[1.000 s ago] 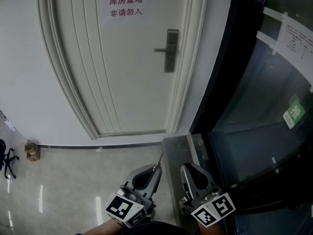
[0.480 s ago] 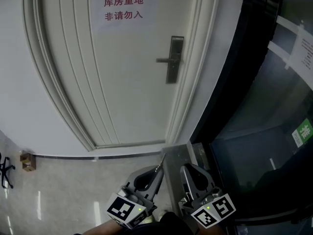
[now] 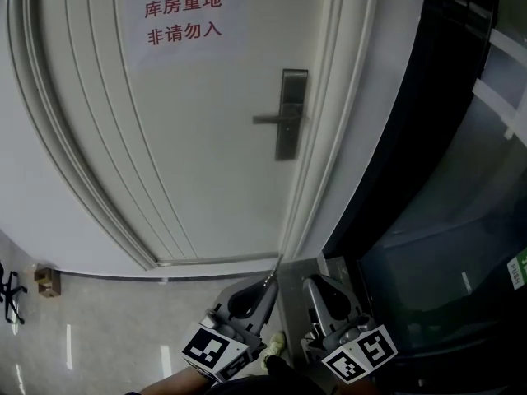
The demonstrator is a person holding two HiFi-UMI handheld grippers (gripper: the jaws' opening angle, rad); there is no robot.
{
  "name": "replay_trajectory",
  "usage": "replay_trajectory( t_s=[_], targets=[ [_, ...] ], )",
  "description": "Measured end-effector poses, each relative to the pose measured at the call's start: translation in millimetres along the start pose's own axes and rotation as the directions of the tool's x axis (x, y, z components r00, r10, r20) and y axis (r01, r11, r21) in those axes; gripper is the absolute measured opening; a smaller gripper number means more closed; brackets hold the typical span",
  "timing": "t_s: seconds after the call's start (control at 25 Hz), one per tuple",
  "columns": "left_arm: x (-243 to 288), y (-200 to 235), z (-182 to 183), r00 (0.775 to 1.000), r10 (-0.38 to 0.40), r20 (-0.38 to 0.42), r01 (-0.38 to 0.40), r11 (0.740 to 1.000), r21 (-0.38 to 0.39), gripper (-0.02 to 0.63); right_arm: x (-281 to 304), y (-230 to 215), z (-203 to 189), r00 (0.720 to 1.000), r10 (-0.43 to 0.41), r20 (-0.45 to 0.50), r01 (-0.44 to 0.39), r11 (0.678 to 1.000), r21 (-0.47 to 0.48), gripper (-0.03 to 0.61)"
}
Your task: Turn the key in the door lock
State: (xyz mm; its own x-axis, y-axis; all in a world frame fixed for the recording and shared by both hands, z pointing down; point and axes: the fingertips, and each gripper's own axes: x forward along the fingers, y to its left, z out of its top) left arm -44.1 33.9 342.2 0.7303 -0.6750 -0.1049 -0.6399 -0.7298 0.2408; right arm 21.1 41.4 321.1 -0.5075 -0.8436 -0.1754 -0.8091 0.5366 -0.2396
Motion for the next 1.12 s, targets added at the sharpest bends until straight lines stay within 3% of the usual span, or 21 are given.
replay_trajectory(
  t_s=[0.48, 0.64, 0.84, 0.96, 1.12],
  targets=[
    [138, 52, 10, 0.998, 0.064, 0.000, -0.064, 0.998, 0.004, 0.008, 72, -118, 35, 0.999, 0.048, 0.010, -0.048, 0.999, -0.013, 0.017],
    [163, 63, 15, 0.997, 0.070, 0.036, -0.071, 0.997, 0.019, 0.009, 86, -138, 36, 0.998, 0.059, 0.002, -0.059, 0.998, -0.007, 0.018],
    [187, 85, 7, 0.994, 0.107, -0.004, -0.107, 0.994, 0.016, 0.008, 105, -156, 31, 0.997, 0.073, -0.008, -0.073, 0.997, -0.006, 0.017],
    [203, 101, 5, 0.996, 0.094, 0.000, -0.094, 0.995, -0.034, 0.008, 118, -163, 32, 0.997, 0.074, -0.006, -0.074, 0.997, -0.013, 0.017],
    [227, 128, 4, 0.998, 0.067, -0.003, -0.066, 0.978, -0.199, 0.008, 138, -166, 34, 0.997, 0.075, -0.003, -0.075, 0.996, -0.047, 0.018]
  ],
)
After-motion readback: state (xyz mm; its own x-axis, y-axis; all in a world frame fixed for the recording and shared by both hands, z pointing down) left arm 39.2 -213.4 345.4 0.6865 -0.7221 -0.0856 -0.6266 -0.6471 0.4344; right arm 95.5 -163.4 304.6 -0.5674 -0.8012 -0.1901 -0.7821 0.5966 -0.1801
